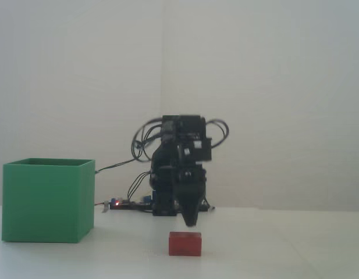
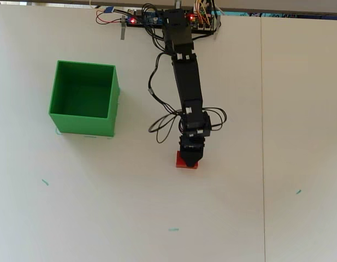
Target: Grasp a red block and put it in the green bin.
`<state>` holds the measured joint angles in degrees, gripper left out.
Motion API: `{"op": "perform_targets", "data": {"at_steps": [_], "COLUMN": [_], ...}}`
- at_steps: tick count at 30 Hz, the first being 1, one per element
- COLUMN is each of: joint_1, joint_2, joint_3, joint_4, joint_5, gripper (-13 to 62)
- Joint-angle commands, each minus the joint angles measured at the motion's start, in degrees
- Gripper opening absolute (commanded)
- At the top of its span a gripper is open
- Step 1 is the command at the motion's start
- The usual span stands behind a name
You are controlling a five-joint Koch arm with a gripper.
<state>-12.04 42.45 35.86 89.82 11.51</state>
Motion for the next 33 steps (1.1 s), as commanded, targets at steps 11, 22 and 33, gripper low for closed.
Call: {"op": "perform_targets", "data": {"at_steps": [11,22,33], "joint_1": [-0.44,0.88,2.81], "joint_2": [-1.49,-4.39,-5.98], "joint_3": [-3.6,-3.52,-0.79], "joint_4": [-3.96,-7.21,-5.98], "joint_5": [-0.09,-4.92,-1.14], "gripper": [34.5,32.8,8.3]}}
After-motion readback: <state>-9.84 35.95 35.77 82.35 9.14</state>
